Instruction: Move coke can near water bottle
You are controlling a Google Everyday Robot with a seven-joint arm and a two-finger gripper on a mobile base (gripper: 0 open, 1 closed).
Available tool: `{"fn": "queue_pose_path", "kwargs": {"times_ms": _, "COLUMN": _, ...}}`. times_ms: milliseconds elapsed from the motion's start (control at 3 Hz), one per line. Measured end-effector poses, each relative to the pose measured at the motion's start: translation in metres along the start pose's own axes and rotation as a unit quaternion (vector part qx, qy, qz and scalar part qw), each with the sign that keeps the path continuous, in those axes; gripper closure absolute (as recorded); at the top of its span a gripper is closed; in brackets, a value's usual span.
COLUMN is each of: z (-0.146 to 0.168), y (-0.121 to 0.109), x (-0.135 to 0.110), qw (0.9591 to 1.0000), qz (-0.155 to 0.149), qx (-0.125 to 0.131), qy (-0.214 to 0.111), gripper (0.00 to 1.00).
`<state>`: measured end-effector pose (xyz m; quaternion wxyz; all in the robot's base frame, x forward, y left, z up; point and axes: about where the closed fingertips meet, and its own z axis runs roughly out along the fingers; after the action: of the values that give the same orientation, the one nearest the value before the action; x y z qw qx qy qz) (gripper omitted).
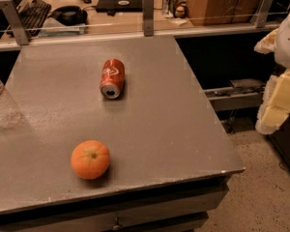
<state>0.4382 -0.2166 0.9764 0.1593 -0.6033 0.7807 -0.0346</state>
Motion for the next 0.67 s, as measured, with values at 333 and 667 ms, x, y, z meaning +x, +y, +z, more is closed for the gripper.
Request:
{"fn": "queue_pose_path", "kwargs": {"times_ms": 333, "z": 0.0, "y": 0.0, "x": 0.0, "qw": 1.0, "qz": 0.0, "qx": 0.0, "qy": 0.0, "gripper": 0.0}}
{"fn": "queue_pose_path", "kwargs": {"times_ms": 667, "z": 0.016, "y": -0.013, "x": -0.024, "qw": 0.9991, "qz": -0.043, "qx": 0.005, "qy": -0.003, "gripper": 0.0}}
